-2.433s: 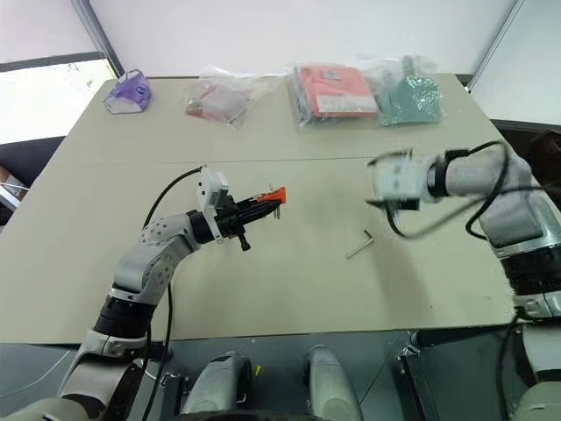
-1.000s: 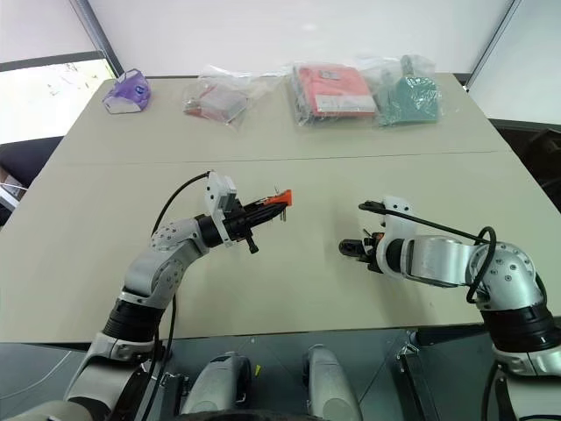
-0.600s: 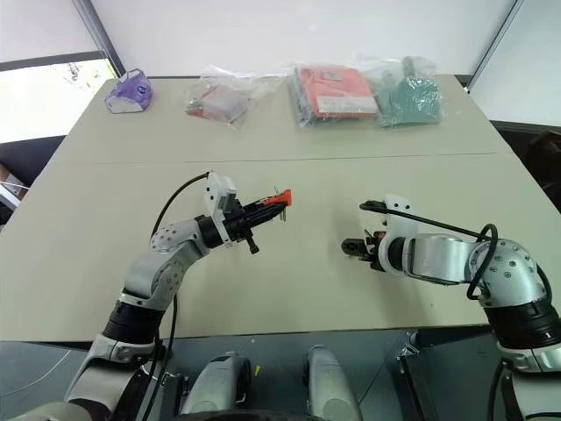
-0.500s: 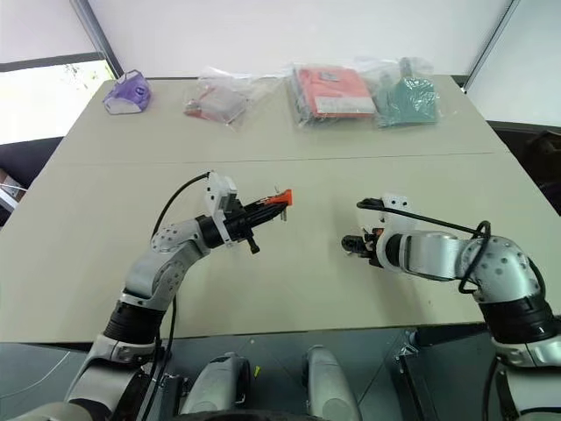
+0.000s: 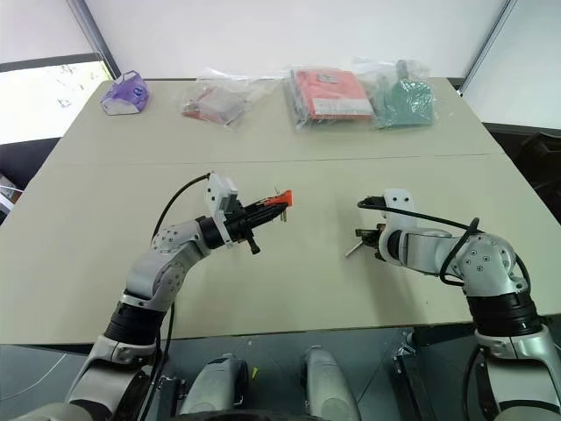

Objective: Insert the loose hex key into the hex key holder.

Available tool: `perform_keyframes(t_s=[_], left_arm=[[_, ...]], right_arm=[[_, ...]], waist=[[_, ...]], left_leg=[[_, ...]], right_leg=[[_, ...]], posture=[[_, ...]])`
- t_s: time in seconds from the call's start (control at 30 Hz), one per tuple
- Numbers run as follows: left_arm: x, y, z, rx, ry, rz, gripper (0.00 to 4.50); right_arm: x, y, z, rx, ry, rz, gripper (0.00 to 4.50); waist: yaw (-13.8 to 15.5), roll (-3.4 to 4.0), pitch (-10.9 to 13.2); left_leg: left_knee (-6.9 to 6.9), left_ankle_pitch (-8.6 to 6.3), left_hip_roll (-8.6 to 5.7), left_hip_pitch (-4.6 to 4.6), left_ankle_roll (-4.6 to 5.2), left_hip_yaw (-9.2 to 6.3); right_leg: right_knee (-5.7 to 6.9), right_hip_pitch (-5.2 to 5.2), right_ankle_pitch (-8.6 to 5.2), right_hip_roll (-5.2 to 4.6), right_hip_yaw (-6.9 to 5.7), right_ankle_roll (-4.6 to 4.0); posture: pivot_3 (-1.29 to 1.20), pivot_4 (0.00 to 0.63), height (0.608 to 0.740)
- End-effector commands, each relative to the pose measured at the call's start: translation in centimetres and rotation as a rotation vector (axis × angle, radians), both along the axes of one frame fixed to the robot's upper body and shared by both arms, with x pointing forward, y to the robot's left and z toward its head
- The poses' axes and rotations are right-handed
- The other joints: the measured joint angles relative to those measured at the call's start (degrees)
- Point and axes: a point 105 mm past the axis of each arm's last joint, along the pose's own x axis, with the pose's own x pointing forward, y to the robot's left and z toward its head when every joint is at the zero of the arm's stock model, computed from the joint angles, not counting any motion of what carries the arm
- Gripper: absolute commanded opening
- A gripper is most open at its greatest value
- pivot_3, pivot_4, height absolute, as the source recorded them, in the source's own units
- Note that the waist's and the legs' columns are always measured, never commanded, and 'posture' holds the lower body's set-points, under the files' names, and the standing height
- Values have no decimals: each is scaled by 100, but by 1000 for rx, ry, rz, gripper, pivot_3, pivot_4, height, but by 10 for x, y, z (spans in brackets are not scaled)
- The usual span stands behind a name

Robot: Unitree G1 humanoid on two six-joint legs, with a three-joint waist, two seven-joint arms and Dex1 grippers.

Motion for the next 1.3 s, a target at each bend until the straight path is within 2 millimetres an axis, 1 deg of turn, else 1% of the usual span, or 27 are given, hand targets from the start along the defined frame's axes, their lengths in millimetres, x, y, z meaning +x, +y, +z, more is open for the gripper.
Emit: perform_keyframes(t_s=[0.03,0.1,0.17,0.3,0.4,0.47,0.53,0.63,0.67,0.7,0.73,0.77,0.8,0.83,0.9,0.97,1.1,1.2,1.3], left_arm=[[-3,-1,11,-24,-46,-4,0],[-3,-1,10,-24,-45,-3,0],[-3,-1,10,-24,-45,-2,0],[-1,-3,9,-28,-42,-6,0],[0,-4,10,-27,-47,-9,0],[2,-1,10,-22,-48,-5,0],[5,4,11,-12,-41,-8,0],[8,11,13,-1,-23,-35,0],[9,14,13,20,-14,-65,0],[10,16,13,34,-7,-85,0],[12,19,14,63,-3,-122,0],[14,21,15,82,1,-147,0],[18,23,19,87,18,-185,0],[20,25,23,87,31,-212,0],[28,28,37,80,57,-285,0],[36,28,51,83,51,-322,0],[52,24,75,80,27,-357,0],[57,20,81,101,8,-377,0],[58,19,81,115,0,-395,0]], right_arm=[[-5,-3,-10,-77,28,50,264],[-3,-11,-1,-137,-20,68,264],[-2,-13,7,-167,-64,98,264],[-3,-5,13,-212,-112,205,264],[6,-3,25,-276,-207,250,264],[16,-2,39,-282,-289,237,264],[29,1,60,-288,-422,220,264],[46,0,84,-302,-571,179,264],[52,3,97,-296,-637,172,264],[56,6,105,-290,-683,170,264],[60,14,119,-263,-759,197,264],[62,21,128,-245,-812,219,264],[63,29,141,-249,-891,258,264],[63,36,149,-255,-945,288,264],[60,48,167,-240,-1053,334,264],[55,58,179,-216,-1125,368,264],[42,74,194,-216,-1234,461,264],[38,78,199,-218,-1266,478,264],[34,83,202,-214,-1290,488,264]], waist=[[6,1,0],[23,1,0],[35,2,0],[61,3,1],[54,4,1],[40,5,2],[32,11,6],[32,11,6],[37,11,6],[38,13,7],[39,13,8],[34,14,9],[34,18,12],[36,22,15],[57,22,16],[66,22,16],[62,22,16],[60,22,16],[56,22,16]], left_leg=[[-3,0,1,0,0,-1],[-4,0,4,0,0,-4],[-4,0,4,-4,0,-3],[-4,0,2,-17,0,-1],[-13,-2,1,-19,2,1],[-19,-2,1,-20,3,2],[-19,-2,1,-20,3,3],[-20,-2,5,-19,3,1],[-21,-2,6,-19,3,0],[-22,-2,7,-19,3,-1],[-21,-2,8,-23,3,-1],[-21,-2,8,-23,3,-1],[-22,-2,8,-26,3,0],[-22,-2,8,-28,3,0],[-22,-2,8,-35,4,-1],[-20,-2,8,-48,4,-2],[-19,-6,8,-68,10,-3],[-17,-9,7,-95,15,-2],[-19,-14,7,-104,24,-2]], right_leg=[[0,-1,0,2,0,0],[0,-3,-1,7,0,0],[-1,-9,-2,7,0,2],[-8,-18,-1,4,1,0],[-20,-19,-1,4,1,1],[-21,-24,-1,5,1,1],[-21,-28,0,9,4,1],[-17,-31,1,18,6,1],[-15,-33,0,20,6,0],[-14,-33,0,22,6,0],[-14,-37,1,23,6,-1],[-14,-38,1,23,6,-1],[-14,-40,1,26,6,-1],[-14,-42,1,26,6,-1],[-15,-45,1,25,5,0],[-19,-52,5,25,3,7],[-43,-54,14,24,1,23],[-51,-76,16,23,1,27],[-44,-94,17,24,1,29]], posture=[[0,150,740],[0,150,740],[0,150,740],[0,150,740],[0,150,740],[0,150,740],[0,150,740],[0,150,740],[0,150,740],[0,150,740],[0,150,740],[0,150,740],[0,150,740],[0,150,740],[0,150,740],[0,150,740],[0,150,740],[0,150,740],[0,150,740]])
